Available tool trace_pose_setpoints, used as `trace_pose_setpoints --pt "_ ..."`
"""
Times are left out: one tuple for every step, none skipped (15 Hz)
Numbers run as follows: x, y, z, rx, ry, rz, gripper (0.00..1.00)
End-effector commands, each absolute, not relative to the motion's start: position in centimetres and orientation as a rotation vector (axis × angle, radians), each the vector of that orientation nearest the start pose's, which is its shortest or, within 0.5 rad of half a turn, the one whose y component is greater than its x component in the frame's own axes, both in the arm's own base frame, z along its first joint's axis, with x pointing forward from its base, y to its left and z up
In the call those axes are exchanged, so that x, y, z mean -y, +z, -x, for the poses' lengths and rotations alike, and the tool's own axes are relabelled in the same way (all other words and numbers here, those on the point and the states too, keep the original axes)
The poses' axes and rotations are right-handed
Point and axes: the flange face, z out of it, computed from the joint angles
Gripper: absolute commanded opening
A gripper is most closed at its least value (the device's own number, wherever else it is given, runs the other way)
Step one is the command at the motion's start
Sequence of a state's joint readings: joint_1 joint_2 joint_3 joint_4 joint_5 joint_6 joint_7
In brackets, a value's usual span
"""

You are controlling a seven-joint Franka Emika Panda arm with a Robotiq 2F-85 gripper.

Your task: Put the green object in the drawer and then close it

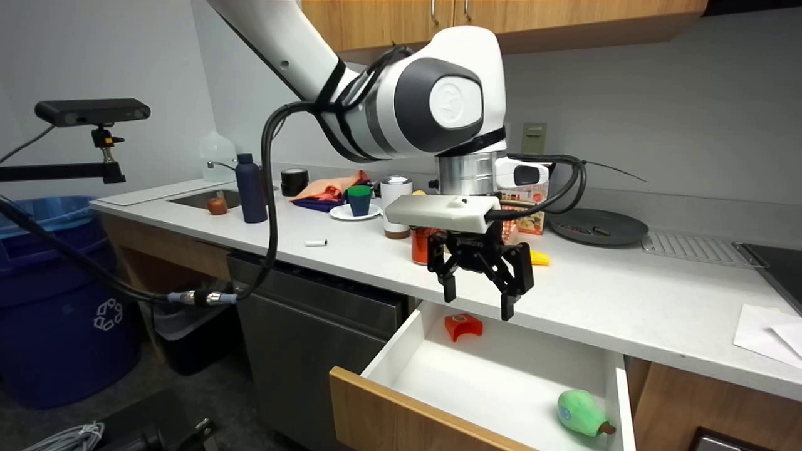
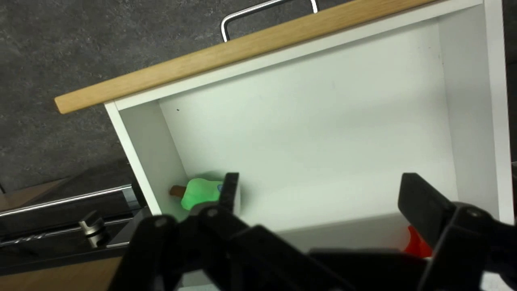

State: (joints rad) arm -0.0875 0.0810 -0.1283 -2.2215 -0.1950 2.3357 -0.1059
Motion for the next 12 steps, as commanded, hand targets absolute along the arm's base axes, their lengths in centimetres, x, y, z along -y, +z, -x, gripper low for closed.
trace_pose_setpoints --pt "11.8 34.3 -52.6 0.039 -0.011 3.297 1.00" --pt "11.8 34.2 -52.6 0.039 -0.008 3.297 1.00" --pt "11.8 34.2 -52.5 0.040 -0.005 3.296 1.00" --pt "11.8 34.1 -52.5 0.040 -0.004 3.296 1.00" --pt "11.8 34.2 -52.4 0.040 0.007 3.309 1.00" --pt "12.0 34.3 -51.8 0.023 0.031 3.313 1.00" --pt "12.0 34.4 -51.4 0.006 0.046 3.310 1.00" --pt "12.0 34.5 -50.6 -0.010 0.071 3.314 1.00" --pt "11.9 34.7 -49.9 -0.022 0.101 3.313 1.00" --pt "11.7 35.0 -49.0 -0.034 0.132 3.311 1.00" --pt "11.5 35.2 -48.2 -0.044 0.163 3.305 1.00" --pt "11.5 35.4 -47.2 -0.055 0.191 3.306 1.00"
